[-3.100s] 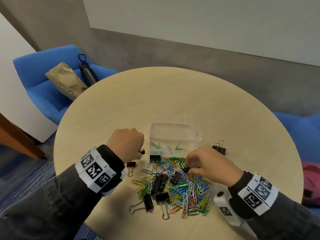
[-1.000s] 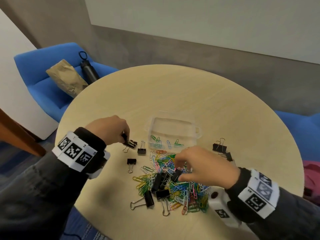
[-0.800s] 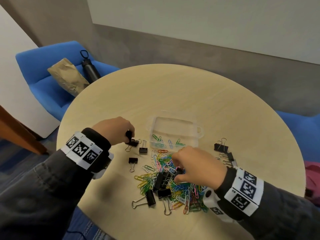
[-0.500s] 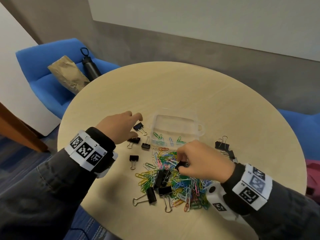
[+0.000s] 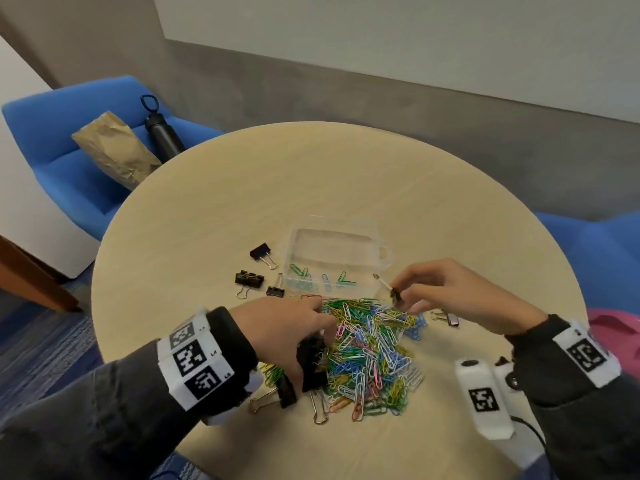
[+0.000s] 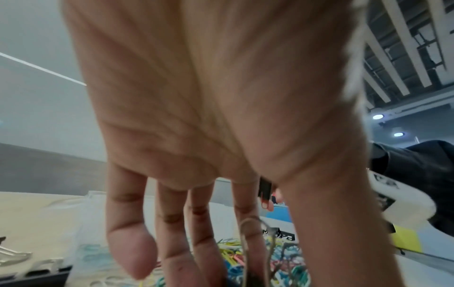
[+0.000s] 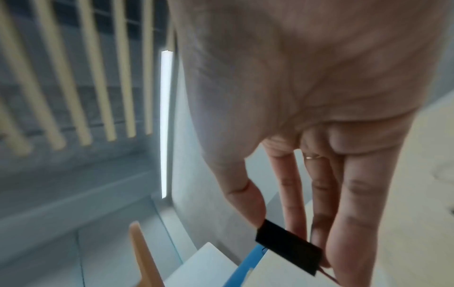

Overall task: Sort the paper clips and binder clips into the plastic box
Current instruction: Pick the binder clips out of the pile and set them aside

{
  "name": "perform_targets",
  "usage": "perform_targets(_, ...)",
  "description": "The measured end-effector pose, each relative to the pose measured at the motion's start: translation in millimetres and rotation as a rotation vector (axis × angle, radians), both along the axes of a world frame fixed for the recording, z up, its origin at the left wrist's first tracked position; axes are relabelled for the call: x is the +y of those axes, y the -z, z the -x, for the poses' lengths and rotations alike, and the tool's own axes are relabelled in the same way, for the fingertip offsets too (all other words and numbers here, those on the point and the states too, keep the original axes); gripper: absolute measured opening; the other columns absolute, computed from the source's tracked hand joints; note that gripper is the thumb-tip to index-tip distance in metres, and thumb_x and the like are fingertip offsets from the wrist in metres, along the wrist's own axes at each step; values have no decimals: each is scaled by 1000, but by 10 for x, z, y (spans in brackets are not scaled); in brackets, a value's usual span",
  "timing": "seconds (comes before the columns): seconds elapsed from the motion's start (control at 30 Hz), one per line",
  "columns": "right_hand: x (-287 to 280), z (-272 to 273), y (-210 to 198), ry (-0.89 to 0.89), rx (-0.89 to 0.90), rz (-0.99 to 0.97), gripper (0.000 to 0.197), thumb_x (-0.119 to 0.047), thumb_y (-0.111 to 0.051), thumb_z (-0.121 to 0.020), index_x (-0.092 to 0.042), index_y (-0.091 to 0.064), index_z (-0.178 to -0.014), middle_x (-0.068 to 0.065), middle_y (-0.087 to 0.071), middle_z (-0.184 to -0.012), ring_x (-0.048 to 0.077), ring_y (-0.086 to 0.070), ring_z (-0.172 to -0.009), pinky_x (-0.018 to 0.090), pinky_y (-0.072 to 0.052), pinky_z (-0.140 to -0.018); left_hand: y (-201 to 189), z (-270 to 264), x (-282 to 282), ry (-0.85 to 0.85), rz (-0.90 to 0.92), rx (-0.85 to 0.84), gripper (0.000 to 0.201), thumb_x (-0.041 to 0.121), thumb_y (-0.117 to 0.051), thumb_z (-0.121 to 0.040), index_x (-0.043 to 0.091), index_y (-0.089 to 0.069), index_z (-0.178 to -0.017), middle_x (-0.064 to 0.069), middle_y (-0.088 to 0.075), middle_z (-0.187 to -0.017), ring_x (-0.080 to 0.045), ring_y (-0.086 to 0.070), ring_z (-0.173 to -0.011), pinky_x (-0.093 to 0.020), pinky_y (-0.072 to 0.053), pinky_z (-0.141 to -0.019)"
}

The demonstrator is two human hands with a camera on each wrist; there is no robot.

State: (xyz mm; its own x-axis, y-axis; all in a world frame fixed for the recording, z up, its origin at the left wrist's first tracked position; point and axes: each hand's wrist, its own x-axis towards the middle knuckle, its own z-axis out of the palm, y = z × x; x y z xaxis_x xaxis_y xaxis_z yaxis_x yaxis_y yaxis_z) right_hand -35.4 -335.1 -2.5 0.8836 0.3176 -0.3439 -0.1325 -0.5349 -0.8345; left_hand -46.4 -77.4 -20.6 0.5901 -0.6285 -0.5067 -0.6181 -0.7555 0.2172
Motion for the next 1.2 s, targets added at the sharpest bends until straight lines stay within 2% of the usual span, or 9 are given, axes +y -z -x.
perform_targets(0.17,85,17,59,99,343,-425,27,-3,-50,-94,3,-61,-118,21,-70,-110,30,-70,-84,24,-59,-68,22,18,-21,24,26,-55,45,34,-72,-75,35,-52,-115,5,-44,-114,-15,-50,-92,-31,-46,-71)
perform_targets(0.27,75,3,65,87,371,-471,29,-4,-50,-94,-4,-63,-119,20,-68,-113,24,-67,-79,22,-58,-64,10,5,-23,41,42,-73,39,34,-70,-78,35,-55,-115,8,-44,-105,-10,-43,-87,-27,-37,-67)
perform_targets(0.4,66,11,63,88,427,-565,31,-9,-53,-92,-6,-64,-121,19,-68,-113,22,-66,-80,22,-58,-65,-30,-20,1,33,83,-45,39,36,-69,-80,35,-57,-117,9,-47,-105,-8,-43,-88,-28,-42,-72)
perform_targets(0.63,82,19,101,132,426,-600,37,-8,-62,-79,4,-65,-114,29,-66,-113,33,-69,-97,27,-59,-81,-50,-37,28,31,102,-36,36,39,-69,-81,35,-58,-115,6,-51,-109,-7,-43,-87,-29,-44,-74)
perform_targets(0.73,80,11,122,157,418,-645,42,-8,-62,-77,12,-61,-113,30,-66,-111,31,-69,-96,24,-59,-79,-64,-49,37,25,148,-27,35,38,-69,-81,35,-58,-115,6,-49,-113,-7,-46,-88,-28,-45,-75)
perform_targets(0.9,104,19,114,167,429,-708,34,-11,-62,-80,10,-66,-106,25,-67,-106,28,-68,-94,22,-58,-80,-132,-78,69,-8,366,69,31,40,-68,-84,34,-60,-113,11,-43,-125,-6,-54,-93,-19,-46,-79)
perform_targets(1.0,123,38,114,194,428,-765,27,-8,-59,-86,9,-66,-107,23,-68,-106,26,-68,-97,21,-58,-78,-185,-92,65,-74,582,195,25,36,-69,-85,29,-63,-108,15,-49,-128,-6,-60,-94,-9,-44,-72)
perform_targets(1.1,151,45,129,193,410,-802,35,-6,-54,-87,11,-59,-117,24,-66,-113,27,-65,-105,25,-54,-91,-215,-96,58,-180,746,246,20,34,-69,-85,30,-62,-103,18,-55,-125,-5,-62,-93,-27,-55,-77)
perform_targets(1.2,199,64,131,188,384,-817,35,-4,-55,-86,9,-60,-118,22,-66,-116,25,-66,-104,27,-50,-95,-187,-104,65,-262,814,267,17,33,-68,-86,29,-61,-100,18,-58,-125,-11,-63,-92,-42,-55,-83)
